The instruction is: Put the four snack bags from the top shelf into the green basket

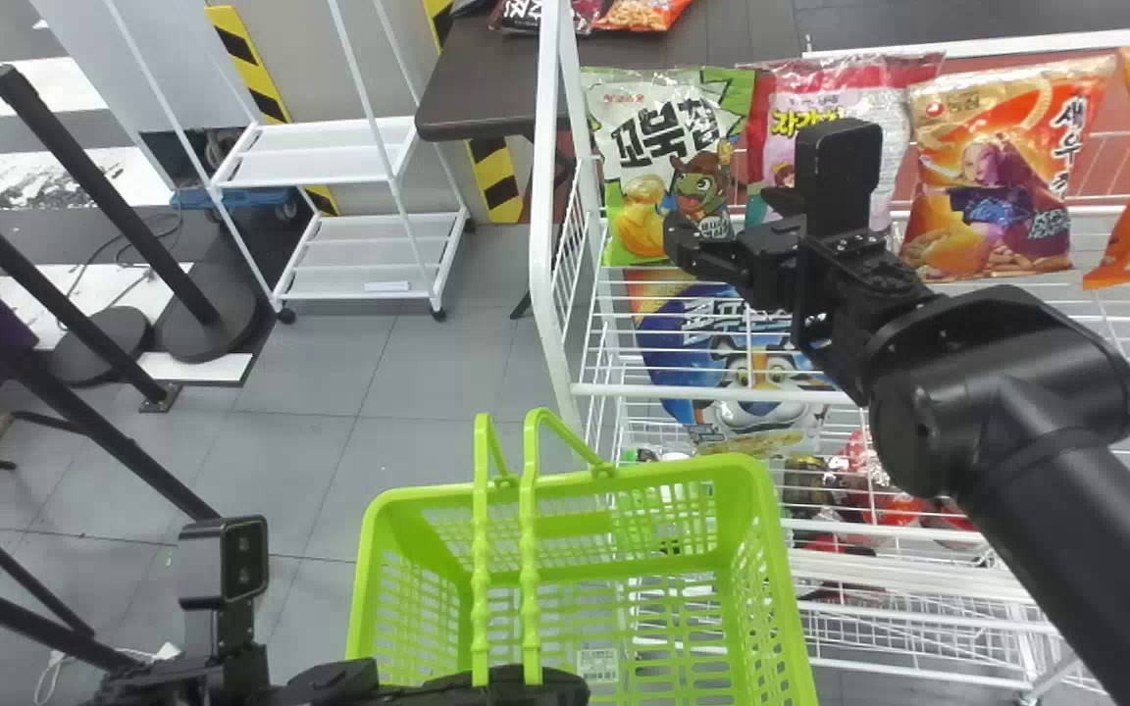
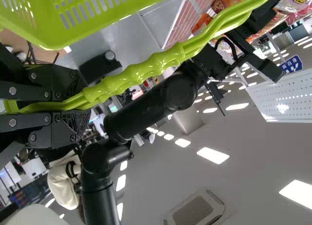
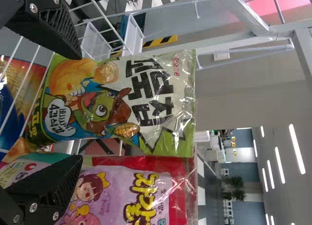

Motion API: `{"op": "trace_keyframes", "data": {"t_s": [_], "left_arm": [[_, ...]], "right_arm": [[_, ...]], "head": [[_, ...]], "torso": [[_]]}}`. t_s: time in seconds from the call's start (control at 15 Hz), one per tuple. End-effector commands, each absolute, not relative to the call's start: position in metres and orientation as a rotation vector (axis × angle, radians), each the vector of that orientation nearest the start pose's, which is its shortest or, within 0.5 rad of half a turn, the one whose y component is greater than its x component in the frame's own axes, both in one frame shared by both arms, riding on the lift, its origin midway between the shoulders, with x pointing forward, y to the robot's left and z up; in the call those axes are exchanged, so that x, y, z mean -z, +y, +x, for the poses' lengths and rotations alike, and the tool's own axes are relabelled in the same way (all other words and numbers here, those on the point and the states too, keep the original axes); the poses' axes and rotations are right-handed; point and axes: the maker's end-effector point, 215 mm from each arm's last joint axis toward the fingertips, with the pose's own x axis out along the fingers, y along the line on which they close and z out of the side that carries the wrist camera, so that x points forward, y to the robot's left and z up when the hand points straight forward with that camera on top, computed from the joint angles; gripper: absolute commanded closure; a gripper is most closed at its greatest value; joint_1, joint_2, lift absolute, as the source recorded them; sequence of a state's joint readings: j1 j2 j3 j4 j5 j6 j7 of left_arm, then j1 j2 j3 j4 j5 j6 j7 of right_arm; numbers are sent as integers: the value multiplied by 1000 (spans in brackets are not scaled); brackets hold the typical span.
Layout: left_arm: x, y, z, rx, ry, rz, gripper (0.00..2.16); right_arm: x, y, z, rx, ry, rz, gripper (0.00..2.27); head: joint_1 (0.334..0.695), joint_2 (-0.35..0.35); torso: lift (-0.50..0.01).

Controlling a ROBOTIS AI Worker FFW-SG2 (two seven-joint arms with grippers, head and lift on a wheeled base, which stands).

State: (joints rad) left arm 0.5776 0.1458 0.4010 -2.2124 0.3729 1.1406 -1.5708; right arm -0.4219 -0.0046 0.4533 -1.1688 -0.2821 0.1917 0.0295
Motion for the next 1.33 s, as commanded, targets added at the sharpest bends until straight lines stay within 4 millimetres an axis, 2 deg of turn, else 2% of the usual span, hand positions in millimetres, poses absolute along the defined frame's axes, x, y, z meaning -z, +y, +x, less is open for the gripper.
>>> {"op": "trace_keyframes", "data": {"t_s": [0.0,0.07,0.2,0.33,0.4,0.47,0.6,0.67,0.73,0.8,1.07,1.2,1.27], "left_arm": [[337,156,210,1255,646,-877,2148],[337,156,210,1258,644,-877,2148],[338,157,210,1256,651,-879,2148],[339,159,211,1257,647,-886,2148],[339,159,211,1255,649,-888,2148],[339,159,211,1256,646,-888,2148],[340,160,212,1253,643,-891,2148],[340,160,212,1253,643,-891,2148],[340,161,214,1254,642,-890,2148],[340,160,214,1257,641,-891,2148],[340,165,217,1253,639,-892,2148],[339,168,218,1249,638,-894,2148],[340,170,218,1247,639,-895,2148]], "right_arm": [[360,9,674,-444,198,42,87],[362,6,682,-455,214,51,87],[366,11,686,-511,242,92,87],[372,4,697,-544,281,98,103],[377,0,700,-558,300,95,140],[379,4,699,-584,307,86,282],[376,19,693,-647,301,67,782],[373,24,691,-682,300,68,1193],[373,24,691,-684,303,65,1787],[373,24,691,-682,306,71,2138],[380,26,684,-686,306,72,2243],[379,46,661,-712,311,82,2243],[382,40,653,-697,330,86,2243]], "head": [[695,216],[695,214],[695,207],[695,209],[695,207],[695,203],[695,198],[695,200],[695,216],[695,220],[695,221],[695,224],[695,231]], "torso": [[0],[0],[0],[0],[0],[0],[0],[0],[0],[0],[0],[0],[0]]}}
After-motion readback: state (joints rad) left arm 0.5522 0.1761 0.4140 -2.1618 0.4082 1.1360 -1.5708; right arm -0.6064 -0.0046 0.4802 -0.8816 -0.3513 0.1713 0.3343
